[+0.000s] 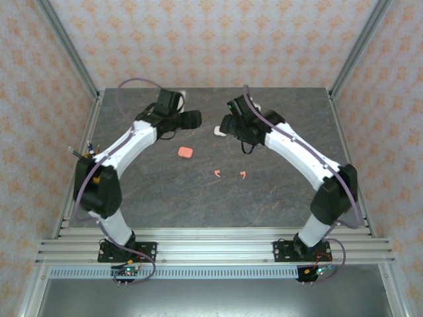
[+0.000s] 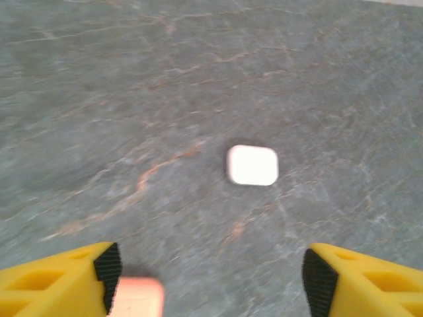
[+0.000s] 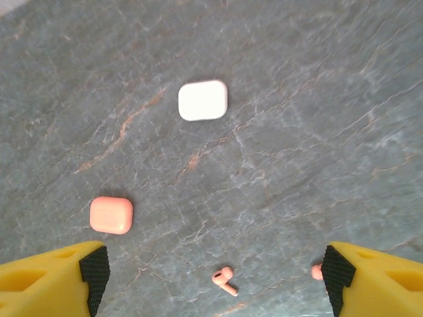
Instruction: Insert wireless bluetooth earbuds into charging case
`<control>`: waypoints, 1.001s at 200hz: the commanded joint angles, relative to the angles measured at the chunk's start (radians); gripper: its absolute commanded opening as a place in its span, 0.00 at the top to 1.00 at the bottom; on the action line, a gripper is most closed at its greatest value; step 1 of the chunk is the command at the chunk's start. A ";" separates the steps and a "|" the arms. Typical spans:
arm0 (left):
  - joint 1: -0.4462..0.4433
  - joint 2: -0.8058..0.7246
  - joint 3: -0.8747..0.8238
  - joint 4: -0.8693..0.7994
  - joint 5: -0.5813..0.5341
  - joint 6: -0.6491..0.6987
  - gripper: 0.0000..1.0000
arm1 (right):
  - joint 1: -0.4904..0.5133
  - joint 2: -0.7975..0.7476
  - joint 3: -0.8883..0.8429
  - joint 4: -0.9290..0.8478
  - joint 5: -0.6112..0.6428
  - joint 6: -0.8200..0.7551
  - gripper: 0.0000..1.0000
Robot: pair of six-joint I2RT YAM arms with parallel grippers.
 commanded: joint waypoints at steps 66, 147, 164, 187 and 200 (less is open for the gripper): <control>0.175 -0.379 -0.393 0.094 -0.147 -0.108 0.00 | 0.092 0.501 0.556 -0.268 0.019 0.143 0.13; 0.274 -0.485 -0.474 0.071 -0.197 -0.203 0.00 | 0.164 0.798 0.868 -0.343 0.010 0.187 0.11; 0.278 -0.490 -0.482 0.071 -0.190 -0.207 0.00 | 0.175 0.822 0.875 -0.327 0.011 0.177 0.11; 0.281 -0.497 -0.496 0.071 -0.187 -0.207 0.00 | 0.196 0.851 0.891 -0.289 0.023 0.142 0.11; 0.285 -0.500 -0.503 0.071 -0.186 -0.207 0.00 | 0.206 0.872 0.913 -0.279 0.031 0.127 0.11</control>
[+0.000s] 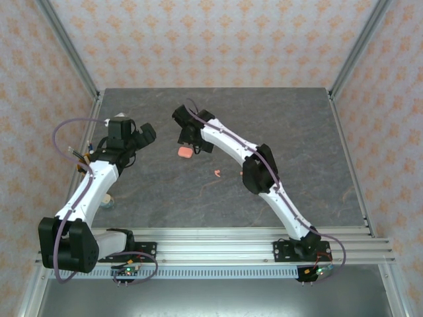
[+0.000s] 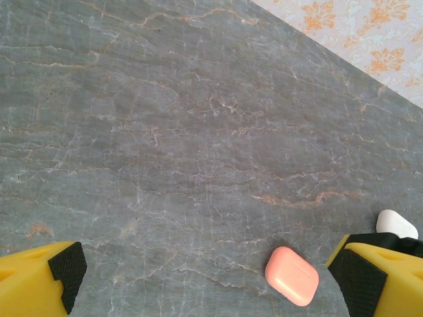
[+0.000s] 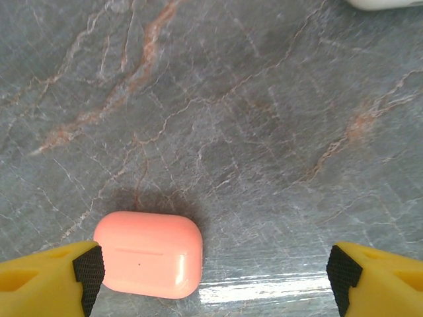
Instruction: Insert wireless bluetooth earbuds into charging case
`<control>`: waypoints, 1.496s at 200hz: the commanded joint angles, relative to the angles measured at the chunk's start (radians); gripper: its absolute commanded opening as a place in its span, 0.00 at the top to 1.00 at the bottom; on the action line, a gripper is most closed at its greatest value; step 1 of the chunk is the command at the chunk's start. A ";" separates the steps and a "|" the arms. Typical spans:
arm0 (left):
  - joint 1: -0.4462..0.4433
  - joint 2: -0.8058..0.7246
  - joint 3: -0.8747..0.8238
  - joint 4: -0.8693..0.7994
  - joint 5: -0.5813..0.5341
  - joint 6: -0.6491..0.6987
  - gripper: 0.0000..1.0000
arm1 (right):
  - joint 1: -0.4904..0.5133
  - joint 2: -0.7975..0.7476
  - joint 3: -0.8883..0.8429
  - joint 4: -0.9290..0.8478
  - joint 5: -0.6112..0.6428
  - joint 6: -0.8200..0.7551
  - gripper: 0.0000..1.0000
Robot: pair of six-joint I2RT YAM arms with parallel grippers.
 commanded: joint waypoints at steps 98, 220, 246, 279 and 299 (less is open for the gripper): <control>0.025 -0.036 -0.053 0.011 0.007 -0.018 0.00 | 0.044 0.152 0.149 0.025 0.073 -0.076 0.12; 0.026 -0.040 -0.056 0.009 0.018 -0.017 0.00 | 0.047 0.131 0.089 -0.049 0.028 -0.033 0.20; 0.026 -0.039 -0.054 0.006 0.020 -0.017 0.00 | 0.048 0.073 -0.010 -0.039 0.023 -0.006 0.23; 0.026 -0.049 -0.053 -0.007 0.021 -0.009 0.00 | 0.049 0.012 -0.093 -0.013 0.015 -0.004 0.29; 0.026 -0.060 -0.053 -0.019 0.017 -0.005 0.00 | 0.053 -0.017 -0.126 -0.001 0.004 -0.009 0.37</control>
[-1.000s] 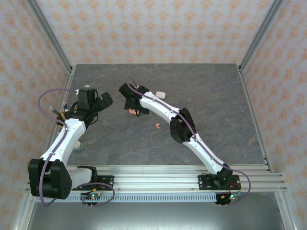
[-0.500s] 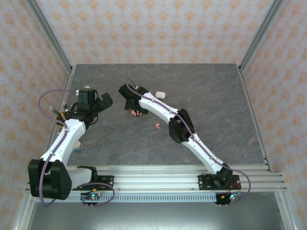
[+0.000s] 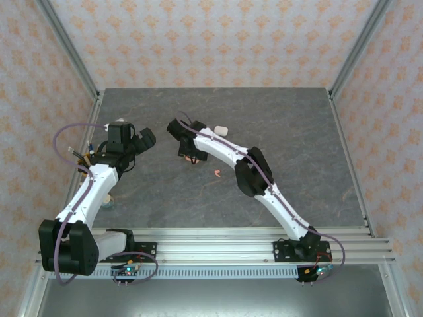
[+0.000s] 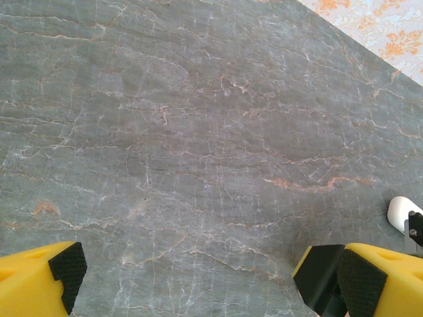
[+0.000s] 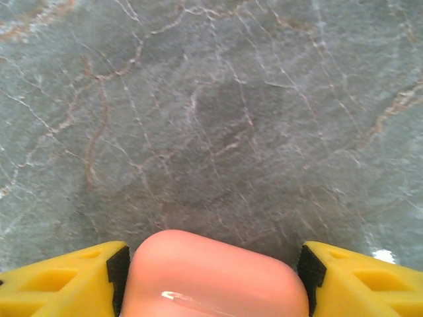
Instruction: Insert wireless bluetooth earbuds into charging case
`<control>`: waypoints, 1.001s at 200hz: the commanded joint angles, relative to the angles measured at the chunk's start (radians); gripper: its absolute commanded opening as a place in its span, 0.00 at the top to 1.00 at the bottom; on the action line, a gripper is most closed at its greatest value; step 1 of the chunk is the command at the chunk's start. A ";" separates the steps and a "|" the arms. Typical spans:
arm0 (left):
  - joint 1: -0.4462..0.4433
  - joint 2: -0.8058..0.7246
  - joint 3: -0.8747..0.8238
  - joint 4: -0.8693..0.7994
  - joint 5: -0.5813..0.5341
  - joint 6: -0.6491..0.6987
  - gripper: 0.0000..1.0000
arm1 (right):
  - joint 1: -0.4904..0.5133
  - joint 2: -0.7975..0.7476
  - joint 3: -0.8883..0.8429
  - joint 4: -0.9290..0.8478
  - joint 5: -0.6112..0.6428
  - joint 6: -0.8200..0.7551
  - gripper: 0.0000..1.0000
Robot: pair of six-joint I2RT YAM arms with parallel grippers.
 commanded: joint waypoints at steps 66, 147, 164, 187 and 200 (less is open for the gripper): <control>0.012 -0.083 -0.007 -0.055 0.000 0.009 0.00 | 0.054 -0.201 -0.244 0.012 -0.048 -0.036 0.44; 0.011 -0.084 -0.001 -0.058 0.018 -0.007 0.00 | 0.103 -0.403 -0.583 0.100 -0.080 -0.042 0.44; 0.011 -0.080 0.000 -0.054 0.023 -0.010 0.00 | 0.103 -0.411 -0.607 0.104 -0.081 -0.038 0.39; 0.011 -0.074 -0.001 -0.053 0.028 -0.012 0.00 | 0.103 -0.413 -0.609 0.099 -0.085 -0.007 0.32; 0.011 -0.074 -0.002 -0.053 0.027 -0.012 0.00 | 0.108 -0.427 -0.612 0.102 -0.079 0.015 0.28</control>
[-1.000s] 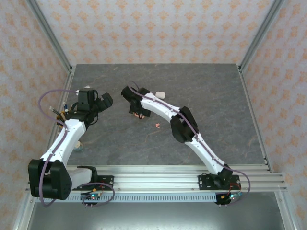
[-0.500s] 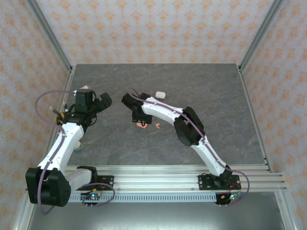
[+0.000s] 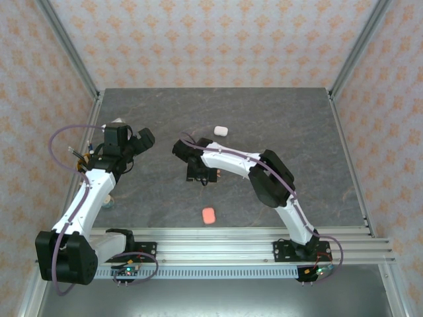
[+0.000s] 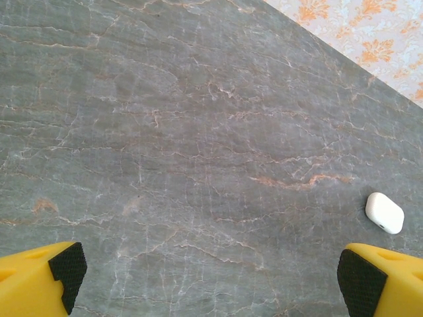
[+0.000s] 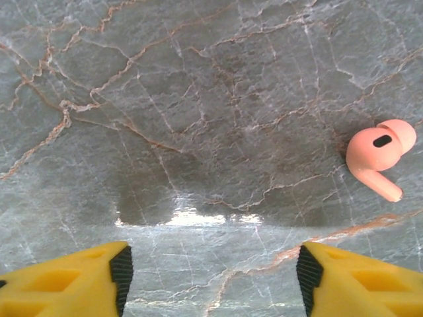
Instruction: Insert wireless bluetooth earbuds into charging case
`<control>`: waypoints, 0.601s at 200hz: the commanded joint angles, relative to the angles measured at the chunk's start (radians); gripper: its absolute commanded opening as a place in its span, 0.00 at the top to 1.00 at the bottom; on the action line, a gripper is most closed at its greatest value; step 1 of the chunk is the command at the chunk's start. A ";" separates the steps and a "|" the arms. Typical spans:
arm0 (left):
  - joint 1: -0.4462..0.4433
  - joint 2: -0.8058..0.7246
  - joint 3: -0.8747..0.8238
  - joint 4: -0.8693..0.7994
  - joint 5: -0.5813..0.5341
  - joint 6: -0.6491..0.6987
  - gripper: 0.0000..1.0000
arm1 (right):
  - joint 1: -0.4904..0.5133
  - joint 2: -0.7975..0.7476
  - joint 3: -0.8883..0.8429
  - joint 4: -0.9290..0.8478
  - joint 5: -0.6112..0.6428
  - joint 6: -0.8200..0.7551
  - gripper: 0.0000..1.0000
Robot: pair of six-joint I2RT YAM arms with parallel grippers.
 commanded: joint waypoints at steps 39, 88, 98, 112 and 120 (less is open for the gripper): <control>0.011 -0.001 0.002 -0.021 0.009 -0.006 0.00 | 0.038 -0.101 -0.028 -0.013 0.026 0.017 0.23; 0.011 0.001 0.019 -0.025 0.017 -0.001 0.00 | 0.076 -0.253 -0.243 -0.028 0.022 -0.002 0.23; 0.011 0.003 0.023 -0.024 0.021 -0.004 0.00 | 0.092 -0.288 -0.286 -0.032 0.020 -0.007 0.22; 0.011 0.007 0.025 -0.021 0.029 -0.009 0.00 | 0.122 -0.326 -0.330 -0.044 0.019 -0.015 0.19; 0.011 0.008 0.025 -0.021 0.031 -0.010 0.00 | 0.139 -0.337 -0.347 -0.056 0.014 -0.016 0.18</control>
